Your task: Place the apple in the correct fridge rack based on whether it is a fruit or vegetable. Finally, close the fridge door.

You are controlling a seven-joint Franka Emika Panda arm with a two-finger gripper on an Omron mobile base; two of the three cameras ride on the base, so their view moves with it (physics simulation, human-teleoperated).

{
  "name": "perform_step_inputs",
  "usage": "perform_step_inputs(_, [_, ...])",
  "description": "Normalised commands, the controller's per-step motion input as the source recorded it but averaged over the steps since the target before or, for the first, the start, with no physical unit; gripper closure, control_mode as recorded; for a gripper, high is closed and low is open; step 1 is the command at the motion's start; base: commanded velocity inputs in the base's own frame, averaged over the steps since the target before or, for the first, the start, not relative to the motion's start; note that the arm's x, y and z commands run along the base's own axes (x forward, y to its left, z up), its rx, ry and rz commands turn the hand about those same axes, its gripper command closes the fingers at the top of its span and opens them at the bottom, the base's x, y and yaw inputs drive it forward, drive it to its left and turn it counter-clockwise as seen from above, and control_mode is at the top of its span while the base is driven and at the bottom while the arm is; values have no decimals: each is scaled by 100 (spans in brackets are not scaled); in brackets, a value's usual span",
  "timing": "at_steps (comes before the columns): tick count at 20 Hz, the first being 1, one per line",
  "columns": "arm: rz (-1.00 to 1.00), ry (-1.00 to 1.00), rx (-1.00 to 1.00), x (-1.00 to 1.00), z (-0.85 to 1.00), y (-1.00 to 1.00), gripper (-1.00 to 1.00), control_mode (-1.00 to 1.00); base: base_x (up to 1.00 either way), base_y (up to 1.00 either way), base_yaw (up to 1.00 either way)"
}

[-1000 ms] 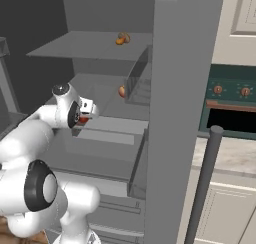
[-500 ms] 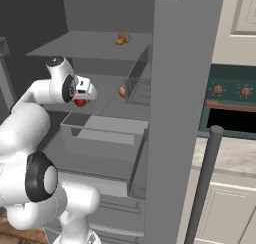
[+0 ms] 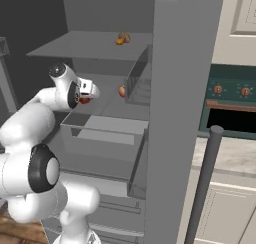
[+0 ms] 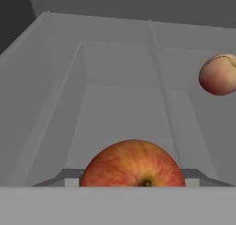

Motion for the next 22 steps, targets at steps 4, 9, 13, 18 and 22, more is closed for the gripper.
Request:
perform_step_inputs(4, [0, 0, 0, 71, -8, 0, 100, -100, 0, 0, 0])
perform_step_inputs(9, [0, -6, 0, 55, -35, 0, 100, -100, 0, 0, 0])
perform_step_inputs(13, [0, -2, 0, 50, -29, 0, 100, -100, 0, 0, 0])
perform_step_inputs(18, [1, 0, 0, 50, -17, 0, 100, -100, 0, 0, 0])
perform_step_inputs(22, [2, 0, 0, 39, -28, 0, 100, -100, 0, 0, 0])
